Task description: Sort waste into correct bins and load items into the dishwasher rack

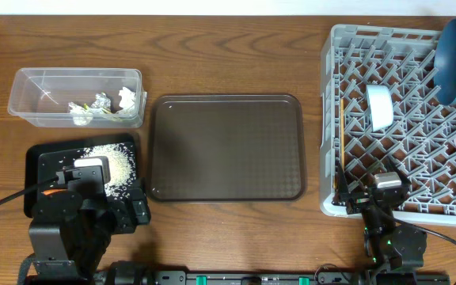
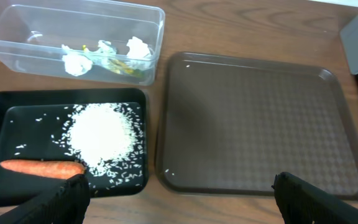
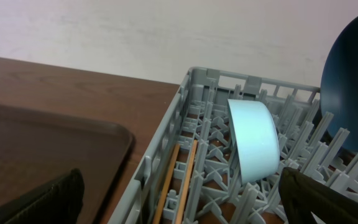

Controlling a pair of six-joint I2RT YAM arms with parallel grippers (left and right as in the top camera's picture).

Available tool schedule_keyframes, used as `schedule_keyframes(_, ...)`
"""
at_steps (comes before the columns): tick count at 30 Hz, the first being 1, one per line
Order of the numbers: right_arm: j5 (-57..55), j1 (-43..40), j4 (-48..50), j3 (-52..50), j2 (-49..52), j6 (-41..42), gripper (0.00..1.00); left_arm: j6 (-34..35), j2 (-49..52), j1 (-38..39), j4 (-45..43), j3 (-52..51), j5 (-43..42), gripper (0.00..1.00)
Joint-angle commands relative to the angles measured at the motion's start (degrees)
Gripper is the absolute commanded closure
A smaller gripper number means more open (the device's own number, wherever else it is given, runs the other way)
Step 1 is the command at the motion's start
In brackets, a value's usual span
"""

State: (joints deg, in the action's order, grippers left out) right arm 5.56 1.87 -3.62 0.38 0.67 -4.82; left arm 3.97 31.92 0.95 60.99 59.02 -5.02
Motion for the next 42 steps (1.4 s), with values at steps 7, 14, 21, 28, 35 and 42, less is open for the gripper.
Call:
schedule_keyframes(7, 0.7, 0.6, -0.1, -0.1, -0.4, 0.0, 0.01, -2.0, -9.0, -0.2, -10.1, -15.8, 3.3, 0.04)
schedule_keyframes(14, 0.7, 0.6, -0.1, -0.1, -0.4, 0.0, 0.01, -0.3, -24.0, 0.2, -22.9, -34.4, 3.1, 0.04)
schedule_keyframes(21, 0.7, 0.6, -0.1, -0.1, -0.4, 0.0, 0.01, 0.8, -31.9, 0.2, -42.1, -47.8, 3.1, 0.04)
schedule_keyframes(28, 0.7, 0.6, -0.1, -0.1, -0.4, 0.0, 0.01, 0.8, -31.8, 0.2, -63.1, -58.2, 3.1, 0.04)
schedule_keyframes(35, 0.7, 0.6, -0.1, -0.1, -0.4, 0.0, 0.01, 0.6, -31.8, 0.2, -57.4, -58.8, 3.6, 0.04)
schedule_keyframes(42, 0.7, 0.6, -0.1, -0.1, -0.4, 0.0, 0.01, 0.6, -31.8, 0.2, -57.1, -58.8, 3.6, 0.04)
